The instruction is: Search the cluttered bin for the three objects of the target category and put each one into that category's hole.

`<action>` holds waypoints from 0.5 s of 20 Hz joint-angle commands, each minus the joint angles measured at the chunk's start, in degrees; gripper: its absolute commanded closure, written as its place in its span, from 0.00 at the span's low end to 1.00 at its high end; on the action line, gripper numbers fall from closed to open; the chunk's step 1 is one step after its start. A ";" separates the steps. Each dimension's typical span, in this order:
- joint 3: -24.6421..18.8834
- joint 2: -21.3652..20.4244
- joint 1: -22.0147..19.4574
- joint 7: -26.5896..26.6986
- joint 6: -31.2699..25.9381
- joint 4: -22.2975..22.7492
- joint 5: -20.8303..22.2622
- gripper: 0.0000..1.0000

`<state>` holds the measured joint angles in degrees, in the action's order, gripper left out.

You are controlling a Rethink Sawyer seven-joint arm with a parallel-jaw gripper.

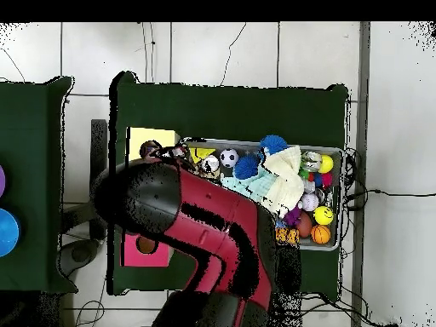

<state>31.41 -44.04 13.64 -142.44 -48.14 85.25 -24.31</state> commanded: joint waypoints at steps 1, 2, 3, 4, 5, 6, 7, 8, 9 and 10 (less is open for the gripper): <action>-3.98 4.52 -0.50 -14.28 -6.03 -3.62 -0.94 1.00; -3.91 4.68 -0.43 -14.49 -6.16 -3.87 -1.02 1.00; -3.94 4.81 -0.41 -14.56 -6.10 -3.99 -1.17 1.00; -4.03 5.14 -0.38 -14.78 -5.81 -4.22 -1.39 1.00; -4.15 5.33 -0.36 -14.86 -5.61 -4.29 -1.61 1.00; -4.32 5.87 -0.21 -15.37 -5.10 -4.63 -1.96 1.00; -4.43 6.12 -0.14 -15.54 -4.91 -4.77 -2.25 1.00; -4.40 6.60 0.14 -16.09 -4.64 -5.22 -2.47 1.00; -4.27 6.91 0.26 -16.24 -4.49 -5.54 -2.54 1.00; -4.00 7.37 0.42 -16.45 -4.37 -6.11 -2.48 1.00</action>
<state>31.39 -40.59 13.94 -142.44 -48.15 81.07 -25.01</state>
